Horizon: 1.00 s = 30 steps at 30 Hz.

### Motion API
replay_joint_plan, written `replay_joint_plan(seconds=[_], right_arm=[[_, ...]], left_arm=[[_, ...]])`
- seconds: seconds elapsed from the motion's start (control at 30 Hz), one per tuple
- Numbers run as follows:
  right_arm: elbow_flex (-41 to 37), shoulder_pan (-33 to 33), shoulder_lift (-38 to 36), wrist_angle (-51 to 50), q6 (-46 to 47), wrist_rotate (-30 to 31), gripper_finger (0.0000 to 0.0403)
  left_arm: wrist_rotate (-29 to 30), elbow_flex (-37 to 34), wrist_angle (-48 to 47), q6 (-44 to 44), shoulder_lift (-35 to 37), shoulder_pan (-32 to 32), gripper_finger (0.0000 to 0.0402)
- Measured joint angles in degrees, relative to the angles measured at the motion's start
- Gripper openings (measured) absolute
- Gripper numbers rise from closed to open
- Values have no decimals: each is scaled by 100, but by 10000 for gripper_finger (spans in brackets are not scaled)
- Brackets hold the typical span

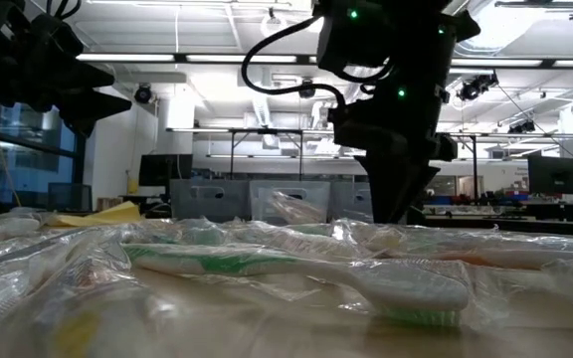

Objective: Pick & Place Toothbrushes
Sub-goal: Put the orange toothbrush into the transparent bin

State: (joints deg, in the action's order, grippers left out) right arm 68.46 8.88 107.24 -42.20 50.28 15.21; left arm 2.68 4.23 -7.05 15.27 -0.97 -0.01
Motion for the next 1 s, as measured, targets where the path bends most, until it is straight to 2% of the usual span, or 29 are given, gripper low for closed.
replay_joint_plan(seconds=[0.17,0.63,0.77,1.0], right_arm=[[-148,-2,0,103,119,169,134],[-643,-2,-11,732,219,133,129],[-644,-2,-11,728,204,123,100],[-647,-2,-35,711,121,127,16]], left_arm=[[-2,0,1,0,0,0,232],[-7,0,3,6,0,0,232],[-9,0,4,24,0,0,232],[-11,0,2,157,0,0,232]])
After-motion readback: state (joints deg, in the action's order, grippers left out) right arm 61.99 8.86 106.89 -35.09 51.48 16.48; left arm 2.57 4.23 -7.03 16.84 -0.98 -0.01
